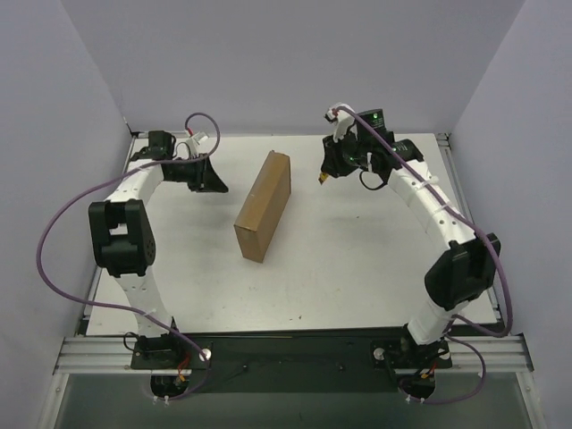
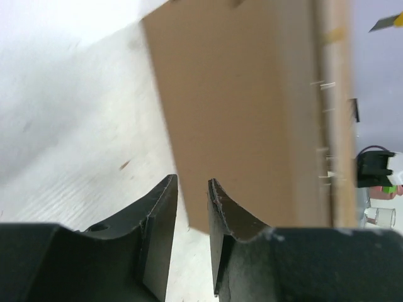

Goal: Unpack the express box

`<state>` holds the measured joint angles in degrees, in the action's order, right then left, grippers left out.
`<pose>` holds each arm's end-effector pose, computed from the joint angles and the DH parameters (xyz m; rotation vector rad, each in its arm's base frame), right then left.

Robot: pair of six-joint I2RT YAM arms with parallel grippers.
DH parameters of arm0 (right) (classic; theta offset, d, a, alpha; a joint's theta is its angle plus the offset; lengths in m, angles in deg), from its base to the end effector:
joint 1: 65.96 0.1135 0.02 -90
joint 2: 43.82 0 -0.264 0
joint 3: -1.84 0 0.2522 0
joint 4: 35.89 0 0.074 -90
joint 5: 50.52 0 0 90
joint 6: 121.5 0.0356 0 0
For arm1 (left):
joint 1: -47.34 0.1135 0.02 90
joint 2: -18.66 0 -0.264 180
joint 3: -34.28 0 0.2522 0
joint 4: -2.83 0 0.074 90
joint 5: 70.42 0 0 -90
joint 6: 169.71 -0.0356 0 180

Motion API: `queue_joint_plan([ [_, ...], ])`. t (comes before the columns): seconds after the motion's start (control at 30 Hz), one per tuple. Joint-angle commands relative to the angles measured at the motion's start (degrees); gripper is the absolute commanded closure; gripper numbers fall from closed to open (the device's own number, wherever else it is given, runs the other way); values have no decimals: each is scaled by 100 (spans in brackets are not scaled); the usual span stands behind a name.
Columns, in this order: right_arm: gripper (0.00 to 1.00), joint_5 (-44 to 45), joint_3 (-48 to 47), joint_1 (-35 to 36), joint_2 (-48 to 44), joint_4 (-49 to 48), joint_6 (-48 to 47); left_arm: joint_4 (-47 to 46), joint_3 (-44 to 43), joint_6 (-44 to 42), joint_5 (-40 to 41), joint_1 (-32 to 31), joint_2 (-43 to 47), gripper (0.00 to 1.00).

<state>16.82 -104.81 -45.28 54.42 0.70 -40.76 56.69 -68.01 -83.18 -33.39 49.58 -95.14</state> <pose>0.3708 0.1546 0.3612 -0.7665 1.9154 0.5304 0.4142 -0.0122 0.2180 0.2902 2.4253 -1.1820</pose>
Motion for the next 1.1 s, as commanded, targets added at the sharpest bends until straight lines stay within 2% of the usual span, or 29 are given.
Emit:
queue_joint_plan([
  [0.0, 100, -1012, -599, 576, -726, 46, -541, -747, -507, 653, -1292, -180, 411, 66],
  [0.17, 100, -1014, -644, 1392, -867, 20, -709, -1153, -534, 1049, -1734, -496, 271, 66],
  [0.3, 100, -951, -538, 1674, -859, -173, -823, -1618, -192, 1462, -2085, -663, 288, 66],
  [0.37, 100, -951, -512, 1807, -833, -209, -841, -1812, -95, 1629, -1955, -777, 297, 66],
  [0.47, 100, -872, -477, 2053, -771, -270, -736, -1567, -59, 1507, -1665, -874, 236, 66],
  [0.6, 100, -890, -485, 2264, -604, -305, -639, -656, -155, 989, -1155, -962, 34, 66],
  [0.7, 100, -881, -476, 2457, -490, -340, -630, -345, -156, 602, -987, -1041, -89, 67],
  [0.83, 100, -811, -424, 2633, -507, -315, -489, -467, 2, 759, -900, -1068, -169, 69],
  [0.9, 100, -750, -433, 2642, -586, -95, -952, -555, 107, 803, -873, -1076, -178, 70],
  [0.97, 100, -627, -301, 2450, -735, -94, -1200, -643, 169, 882, -838, -1077, -143, 70],
  [1.07, 100, -468, -502, 2238, -561, -112, -869, -801, 301, 927, -706, -1164, -81, 70],
])
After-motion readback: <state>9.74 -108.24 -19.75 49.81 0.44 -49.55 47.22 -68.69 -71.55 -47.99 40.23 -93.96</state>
